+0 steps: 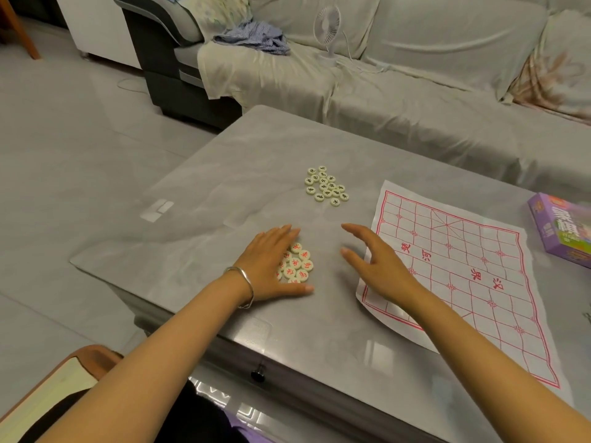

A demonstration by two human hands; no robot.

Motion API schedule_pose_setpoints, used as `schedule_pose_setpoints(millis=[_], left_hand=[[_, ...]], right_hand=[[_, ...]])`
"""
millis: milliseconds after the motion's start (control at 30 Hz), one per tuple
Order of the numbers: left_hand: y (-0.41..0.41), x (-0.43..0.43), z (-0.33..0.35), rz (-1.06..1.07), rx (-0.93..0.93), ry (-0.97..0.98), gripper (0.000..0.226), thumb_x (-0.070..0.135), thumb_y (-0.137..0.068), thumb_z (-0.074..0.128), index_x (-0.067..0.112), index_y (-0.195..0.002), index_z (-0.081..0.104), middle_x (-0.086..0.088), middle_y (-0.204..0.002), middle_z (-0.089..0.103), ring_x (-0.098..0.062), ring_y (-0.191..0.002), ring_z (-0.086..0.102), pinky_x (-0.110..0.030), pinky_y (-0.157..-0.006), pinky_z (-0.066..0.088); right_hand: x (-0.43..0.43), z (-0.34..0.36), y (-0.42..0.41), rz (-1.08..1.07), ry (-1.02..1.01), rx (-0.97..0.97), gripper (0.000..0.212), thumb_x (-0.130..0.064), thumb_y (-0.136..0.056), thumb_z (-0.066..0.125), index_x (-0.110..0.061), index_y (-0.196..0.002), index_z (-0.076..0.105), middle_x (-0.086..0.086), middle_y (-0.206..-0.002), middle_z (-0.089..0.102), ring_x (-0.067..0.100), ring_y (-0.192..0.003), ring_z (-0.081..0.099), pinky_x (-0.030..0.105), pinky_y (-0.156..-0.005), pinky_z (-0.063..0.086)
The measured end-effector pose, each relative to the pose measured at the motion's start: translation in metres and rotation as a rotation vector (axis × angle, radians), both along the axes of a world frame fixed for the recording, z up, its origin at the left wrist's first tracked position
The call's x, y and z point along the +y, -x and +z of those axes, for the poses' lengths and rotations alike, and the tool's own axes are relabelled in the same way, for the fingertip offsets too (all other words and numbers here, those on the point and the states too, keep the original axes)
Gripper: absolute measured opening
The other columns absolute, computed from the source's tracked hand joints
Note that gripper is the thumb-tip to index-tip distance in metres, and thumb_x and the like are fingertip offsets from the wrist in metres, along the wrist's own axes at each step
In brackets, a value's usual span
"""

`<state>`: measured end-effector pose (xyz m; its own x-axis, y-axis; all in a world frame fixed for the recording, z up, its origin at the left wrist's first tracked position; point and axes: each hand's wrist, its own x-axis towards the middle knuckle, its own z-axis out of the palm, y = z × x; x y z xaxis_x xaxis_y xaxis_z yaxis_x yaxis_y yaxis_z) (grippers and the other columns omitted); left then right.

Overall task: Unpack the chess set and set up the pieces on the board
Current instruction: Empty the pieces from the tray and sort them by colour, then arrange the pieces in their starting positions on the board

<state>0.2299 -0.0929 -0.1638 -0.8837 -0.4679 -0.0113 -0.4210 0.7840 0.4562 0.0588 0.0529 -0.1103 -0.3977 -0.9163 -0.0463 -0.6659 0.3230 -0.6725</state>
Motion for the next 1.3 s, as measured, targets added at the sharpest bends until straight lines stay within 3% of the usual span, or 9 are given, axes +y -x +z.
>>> schedule_pose_setpoints(millis=[167,267,433,600,767,900,1033,1200,1300], left_hand=[[0.022,0.006,-0.002,-0.024,-0.023,0.051,0.11,0.088,-0.052,0.028,0.031,-0.145,0.019,0.003,-0.155,0.012,-0.02,-0.143,0.008,-0.036,-0.117,0.01],[0.032,0.01,-0.002,-0.038,-0.033,0.061,0.101,0.085,-0.062,0.036,0.03,-0.145,0.02,0.004,-0.155,0.011,-0.019,-0.143,0.006,-0.034,-0.117,0.008],[0.038,0.014,0.001,-0.036,-0.071,0.051,0.097,0.078,-0.069,0.044,0.027,-0.147,0.016,0.006,-0.156,0.007,-0.016,-0.144,0.003,-0.035,-0.117,0.008],[0.032,0.011,0.01,0.015,0.0,-0.042,0.114,0.089,-0.055,0.036,0.026,-0.147,0.015,0.006,-0.155,0.011,-0.015,-0.143,0.009,-0.033,-0.116,0.011],[0.011,-0.006,0.024,0.087,0.023,-0.085,0.103,0.078,-0.056,0.061,0.027,-0.141,0.031,0.003,-0.145,0.036,-0.017,-0.132,0.031,-0.03,-0.107,0.029],[-0.004,-0.003,0.021,0.057,-0.043,-0.066,0.127,0.093,-0.036,0.049,0.03,-0.143,0.023,0.005,-0.145,0.033,-0.017,-0.132,0.029,-0.035,-0.109,0.029],[-0.005,0.003,0.017,0.13,0.051,-0.006,0.096,0.065,-0.058,0.072,0.025,-0.137,0.034,0.003,-0.138,0.041,-0.018,-0.125,0.038,-0.033,-0.103,0.035],[-0.013,0.006,0.018,0.151,0.062,0.025,0.063,0.057,-0.065,0.072,0.025,-0.112,0.047,0.005,-0.112,0.051,-0.013,-0.094,0.051,-0.025,-0.075,0.046],[-0.017,0.01,0.016,0.098,0.071,0.03,0.051,0.053,-0.072,0.068,0.027,-0.112,0.052,0.005,-0.112,0.052,-0.013,-0.093,0.053,-0.023,-0.074,0.044]], right_hand=[[0.03,-0.019,0.011,0.013,-0.128,0.31,0.059,-0.051,-0.091,0.02,-0.032,-0.147,0.016,-0.011,-0.157,0.004,0.01,-0.145,0.0,0.028,-0.115,-0.003],[0.048,-0.038,0.011,0.014,-0.313,0.367,0.065,-0.056,-0.089,0.007,-0.03,-0.148,-0.002,-0.01,-0.156,-0.015,0.011,-0.143,-0.016,0.034,-0.117,-0.01],[0.062,-0.053,-0.009,0.034,-0.267,0.414,0.078,-0.076,-0.067,-0.02,-0.042,-0.137,-0.02,-0.018,-0.146,-0.027,0.006,-0.137,-0.026,0.033,-0.114,-0.017],[0.062,-0.047,-0.015,0.025,-0.247,0.359,0.065,-0.065,-0.086,0.006,-0.039,-0.143,-0.011,-0.016,-0.151,-0.021,0.011,-0.143,-0.018,0.033,-0.114,-0.016],[0.031,-0.027,-0.012,0.017,-0.014,0.197,0.056,-0.041,-0.094,0.048,-0.032,-0.144,0.027,-0.01,-0.154,0.022,0.011,-0.141,0.019,0.027,-0.114,0.014],[-0.003,-0.019,-0.012,0.157,-0.094,0.066,0.068,-0.032,-0.086,0.064,-0.023,-0.144,0.03,-0.002,-0.148,0.035,0.015,-0.132,0.035,0.026,-0.108,0.028],[-0.014,-0.025,-0.015,0.192,-0.031,0.099,0.054,-0.033,-0.084,0.067,-0.023,-0.133,0.045,-0.002,-0.134,0.049,0.013,-0.118,0.046,0.027,-0.101,0.04],[-0.007,-0.033,-0.013,0.205,0.065,0.088,0.034,-0.028,-0.085,0.066,-0.026,-0.118,0.06,-0.008,-0.119,0.058,0.005,-0.103,0.052,0.026,-0.092,0.047],[-0.005,-0.032,-0.015,0.269,0.063,0.094,0.031,-0.026,-0.088,0.063,-0.027,-0.118,0.061,-0.008,-0.125,0.058,0.006,-0.108,0.052,0.022,-0.094,0.045]])
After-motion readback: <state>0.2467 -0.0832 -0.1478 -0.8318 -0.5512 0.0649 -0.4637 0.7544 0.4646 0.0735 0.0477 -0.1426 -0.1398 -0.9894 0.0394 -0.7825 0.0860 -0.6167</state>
